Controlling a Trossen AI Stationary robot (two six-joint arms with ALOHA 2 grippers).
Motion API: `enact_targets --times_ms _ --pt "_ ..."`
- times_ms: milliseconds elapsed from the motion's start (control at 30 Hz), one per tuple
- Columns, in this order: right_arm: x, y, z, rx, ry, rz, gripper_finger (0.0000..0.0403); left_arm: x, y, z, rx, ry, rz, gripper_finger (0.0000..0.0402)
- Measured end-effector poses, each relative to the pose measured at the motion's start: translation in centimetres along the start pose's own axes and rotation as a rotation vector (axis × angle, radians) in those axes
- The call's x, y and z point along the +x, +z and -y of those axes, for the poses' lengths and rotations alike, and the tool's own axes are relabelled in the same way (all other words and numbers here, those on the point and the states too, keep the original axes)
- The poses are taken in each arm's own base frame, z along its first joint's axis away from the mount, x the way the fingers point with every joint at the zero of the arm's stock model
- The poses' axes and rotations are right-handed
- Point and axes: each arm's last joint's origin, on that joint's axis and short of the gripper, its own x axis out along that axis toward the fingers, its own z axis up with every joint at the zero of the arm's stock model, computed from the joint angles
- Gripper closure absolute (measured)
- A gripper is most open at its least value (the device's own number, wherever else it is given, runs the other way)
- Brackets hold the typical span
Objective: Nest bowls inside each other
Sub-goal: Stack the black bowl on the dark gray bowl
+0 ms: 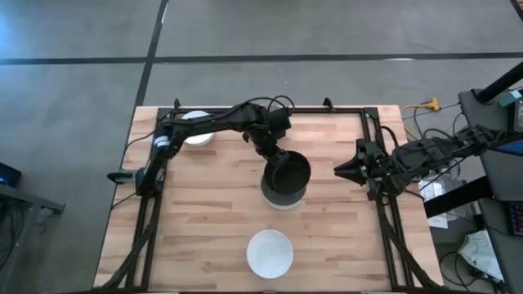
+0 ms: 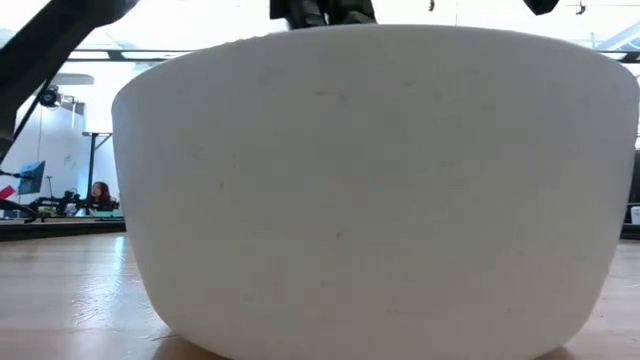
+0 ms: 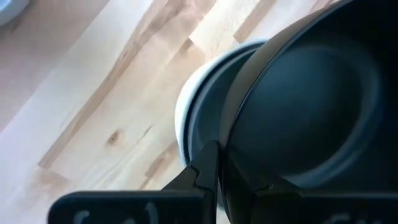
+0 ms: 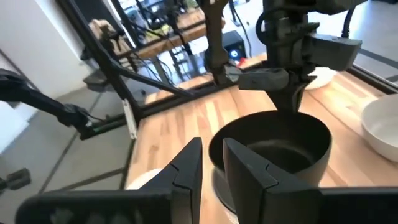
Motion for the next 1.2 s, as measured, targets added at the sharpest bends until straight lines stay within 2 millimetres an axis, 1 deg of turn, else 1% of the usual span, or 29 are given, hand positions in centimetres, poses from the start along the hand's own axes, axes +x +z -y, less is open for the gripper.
enact_targets --times_ms 133,200,333,500,733,900,1033,1100,1200 --pt "0.0 -0.2 0.2 -0.007 -0.024 -0.012 0.0342 1.3 0.2 -0.3 0.001 0.036 -0.066 0.0402" --pt "0.1 -0.4 0.2 -0.010 -0.027 -0.018 0.0342 1.6 0.1 -0.4 0.008 0.051 -0.093 0.0402" --pt "0.2 -0.5 0.2 -0.013 -0.031 -0.026 0.0342 1.8 0.1 -0.5 0.021 0.056 -0.095 0.0402" --pt "0.2 -0.8 0.4 -0.023 -0.044 -0.050 0.0342 2.8 0.3 -0.6 0.026 0.074 -0.107 0.0402" --pt "0.1 -0.8 0.5 -0.023 -0.070 -0.048 0.0342 5.1 -0.1 0.4 0.066 0.091 -0.140 0.0401" --pt "0.2 -0.9 0.5 -0.017 -0.072 -0.053 0.0342 5.2 -0.3 0.5 0.083 0.096 -0.141 0.0401" --pt "0.2 -0.9 0.5 -0.017 -0.072 -0.053 0.0342 5.2 -0.3 0.5 0.155 0.095 -0.142 0.0401" --pt "0.2 -0.9 0.5 -0.017 -0.072 -0.053 0.0342 5.1 -0.3 0.5 0.182 0.093 -0.142 0.0391" --pt "0.2 -0.9 0.5 -0.011 -0.072 -0.053 0.0342 4.9 -0.3 0.6 0.187 0.091 -0.138 0.0358"
